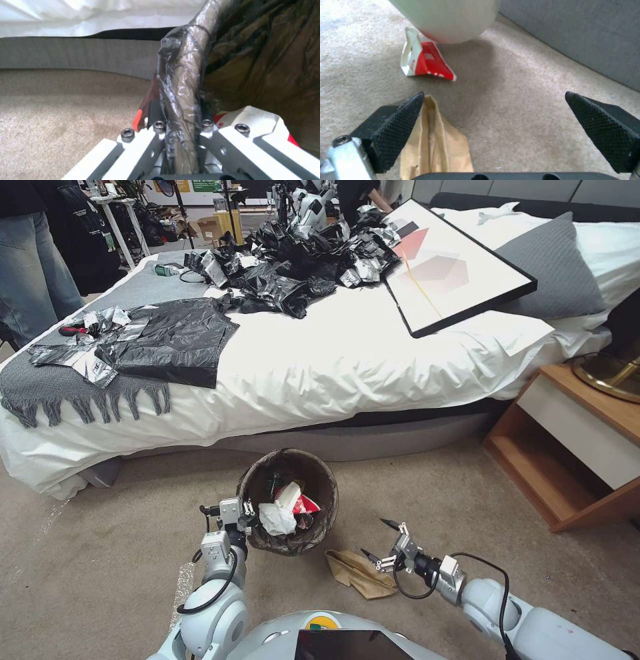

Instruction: Pick up the trash bin, then pick up the garbage from the floor and place it into the trash bin.

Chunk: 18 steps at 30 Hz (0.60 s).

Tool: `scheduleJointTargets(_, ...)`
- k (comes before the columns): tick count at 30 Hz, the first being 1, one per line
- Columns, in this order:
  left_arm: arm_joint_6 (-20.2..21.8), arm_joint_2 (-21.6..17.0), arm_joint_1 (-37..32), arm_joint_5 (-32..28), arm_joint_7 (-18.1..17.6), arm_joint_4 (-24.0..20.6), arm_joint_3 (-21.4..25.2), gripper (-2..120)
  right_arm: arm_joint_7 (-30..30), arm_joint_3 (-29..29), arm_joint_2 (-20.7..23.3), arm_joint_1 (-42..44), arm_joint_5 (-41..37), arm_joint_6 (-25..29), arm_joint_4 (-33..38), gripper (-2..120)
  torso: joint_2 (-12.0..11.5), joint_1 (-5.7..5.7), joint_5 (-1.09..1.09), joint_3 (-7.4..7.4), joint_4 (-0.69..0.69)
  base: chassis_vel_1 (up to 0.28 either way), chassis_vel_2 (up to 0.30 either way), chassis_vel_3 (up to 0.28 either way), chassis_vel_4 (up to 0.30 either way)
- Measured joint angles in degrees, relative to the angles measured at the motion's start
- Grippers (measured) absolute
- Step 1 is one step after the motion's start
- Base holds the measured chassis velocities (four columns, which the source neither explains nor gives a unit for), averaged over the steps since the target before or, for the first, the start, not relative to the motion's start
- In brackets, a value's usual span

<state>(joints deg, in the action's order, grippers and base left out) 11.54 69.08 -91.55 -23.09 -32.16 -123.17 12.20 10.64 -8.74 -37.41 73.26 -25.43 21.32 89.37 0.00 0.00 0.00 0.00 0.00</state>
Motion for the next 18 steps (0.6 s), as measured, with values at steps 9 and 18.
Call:
scheduleJointTargets(9,0.02,0.13,0.42,-0.01,-0.16,0.21,-0.09,2,-0.08,-1.22,-1.76,0.10,0.10,-0.27,-1.54,100,0.00,0.00,-0.01,0.00,0.00,0.000,0.000,0.000,0.000)
scheduleJointTargets(18,0.06,0.27,0.43,-0.01,-0.20,0.29,-0.11,2,-0.09,-2.72,-4.14,-0.24,0.69,-0.72,-4.10,100,0.00,0.00,0.00,0.00,0.00,0.000,0.000,0.000,0.000)
